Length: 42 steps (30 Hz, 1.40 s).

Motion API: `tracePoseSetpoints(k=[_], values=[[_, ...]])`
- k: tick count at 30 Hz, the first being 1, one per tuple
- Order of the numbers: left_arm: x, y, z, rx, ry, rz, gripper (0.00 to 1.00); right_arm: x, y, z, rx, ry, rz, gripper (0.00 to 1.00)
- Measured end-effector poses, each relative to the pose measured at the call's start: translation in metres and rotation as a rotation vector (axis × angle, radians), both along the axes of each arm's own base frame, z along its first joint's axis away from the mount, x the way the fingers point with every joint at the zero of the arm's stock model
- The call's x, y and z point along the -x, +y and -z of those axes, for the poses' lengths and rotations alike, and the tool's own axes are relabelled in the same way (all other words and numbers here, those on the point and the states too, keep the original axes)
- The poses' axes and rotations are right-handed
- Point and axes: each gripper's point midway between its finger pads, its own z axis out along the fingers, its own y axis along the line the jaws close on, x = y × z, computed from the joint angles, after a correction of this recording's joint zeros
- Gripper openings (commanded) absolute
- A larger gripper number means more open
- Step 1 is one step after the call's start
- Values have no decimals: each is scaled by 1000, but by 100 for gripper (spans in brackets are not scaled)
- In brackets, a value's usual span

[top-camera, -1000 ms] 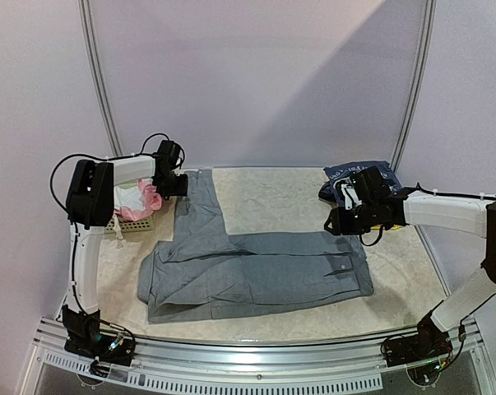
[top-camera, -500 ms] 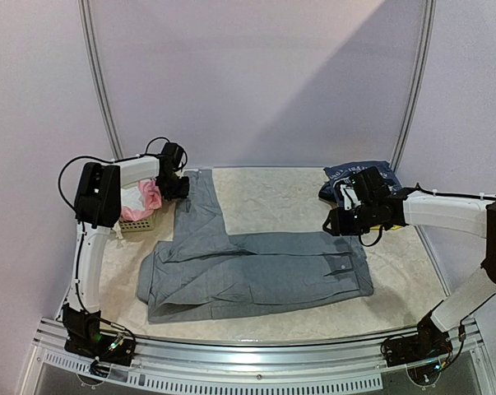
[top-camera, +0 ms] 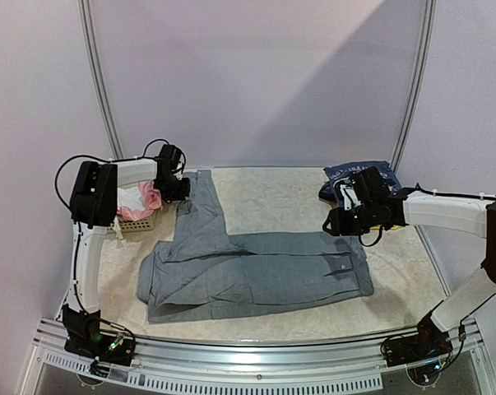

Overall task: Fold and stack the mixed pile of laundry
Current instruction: Fold the 1/3-folded shirt at the center of the board.

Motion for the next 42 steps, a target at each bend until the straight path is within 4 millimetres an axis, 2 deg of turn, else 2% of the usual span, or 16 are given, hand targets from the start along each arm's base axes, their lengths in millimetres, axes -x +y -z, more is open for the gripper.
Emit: tracePoseSetpoints(k=[5, 10, 16, 20, 24, 28, 32, 42], values=[[16, -3, -20, 9, -18, 15, 0, 0, 0, 0, 1, 0, 0, 50], [27, -17, -70, 32, -105, 49, 0, 0, -1, -2, 2, -5, 5, 57], [47, -47, -129, 59, -216, 120, 0, -2, -4, -17, -9, -48, 21, 68], [66, -68, -154, 60, -258, 171, 0, -2, -5, -31, -24, -83, 27, 72], [88, -89, -177, 51, -301, 222, 0, -1, -9, -38, -24, -109, 38, 73], [109, -106, -195, 46, -336, 264, 0, 0, -14, -46, -22, -136, 56, 73], [129, -125, -202, 36, -355, 304, 0, 3, -23, -58, -15, -182, 87, 75], [192, -195, -216, 22, -399, 449, 0, 20, -55, -98, -45, -326, 210, 80]])
